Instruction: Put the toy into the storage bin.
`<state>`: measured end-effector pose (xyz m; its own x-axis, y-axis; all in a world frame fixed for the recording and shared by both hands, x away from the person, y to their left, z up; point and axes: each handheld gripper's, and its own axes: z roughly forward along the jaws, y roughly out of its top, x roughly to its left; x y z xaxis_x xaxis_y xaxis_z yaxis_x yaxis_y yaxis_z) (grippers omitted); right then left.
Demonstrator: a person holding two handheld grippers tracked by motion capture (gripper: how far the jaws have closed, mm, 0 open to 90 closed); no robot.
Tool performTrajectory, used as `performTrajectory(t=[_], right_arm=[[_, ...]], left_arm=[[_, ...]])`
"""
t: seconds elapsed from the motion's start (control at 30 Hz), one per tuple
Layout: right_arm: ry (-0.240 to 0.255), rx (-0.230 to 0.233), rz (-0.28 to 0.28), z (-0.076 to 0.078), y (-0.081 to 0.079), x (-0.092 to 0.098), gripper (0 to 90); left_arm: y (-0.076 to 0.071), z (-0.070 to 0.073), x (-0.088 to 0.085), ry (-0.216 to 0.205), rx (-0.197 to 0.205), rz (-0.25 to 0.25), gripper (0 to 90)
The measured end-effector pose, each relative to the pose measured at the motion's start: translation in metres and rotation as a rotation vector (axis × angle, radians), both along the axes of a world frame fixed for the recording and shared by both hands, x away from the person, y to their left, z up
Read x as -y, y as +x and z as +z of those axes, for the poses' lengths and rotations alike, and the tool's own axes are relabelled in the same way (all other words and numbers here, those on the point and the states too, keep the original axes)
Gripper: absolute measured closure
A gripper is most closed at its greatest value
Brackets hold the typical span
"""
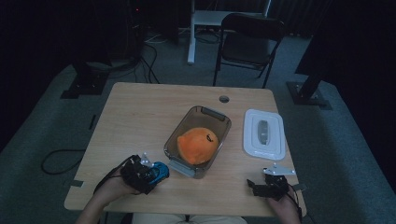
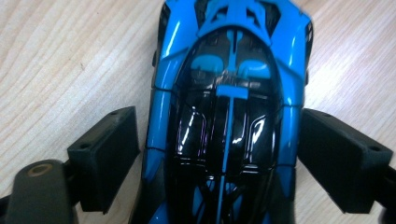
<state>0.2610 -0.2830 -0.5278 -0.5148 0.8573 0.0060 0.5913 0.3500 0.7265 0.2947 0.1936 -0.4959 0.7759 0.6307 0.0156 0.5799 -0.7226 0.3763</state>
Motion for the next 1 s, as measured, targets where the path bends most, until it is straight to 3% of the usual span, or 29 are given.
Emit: performTrajectory(t=[0.13,0.4,0.5,0.67,0.87,1.0], right_arm=[[0.0,0.0,0.0,0.0,0.0,0.0,13.7],[0.0,-0.001,0.0,0.0,0.0,0.0,13.7],[0.0,-0.001,0.0,0.0,0.0,0.0,13.3],[-0.003,0.006,-0.011,0.0,0.001,-0.003,13.9],[0.004,0.064,-0.002,0.008,0.003,-0.021,13.5],[0.028,0.071,0.034,0.012,0.01,-0.043,12.9]], left_arm=[[0.0,0.001,-0.002,-0.021,0.015,0.012,24.9],[-0.001,0.004,-0.002,-0.011,0.027,0.009,26.2],[0.0,0.009,-0.006,-0.034,0.025,0.019,28.6],[0.004,0.013,-0.009,-0.034,0.021,0.024,28.6],[0.01,0.025,-0.014,-0.061,0.031,0.049,28.6],[0.018,0.036,-0.02,-0.065,0.047,0.065,28.6]])
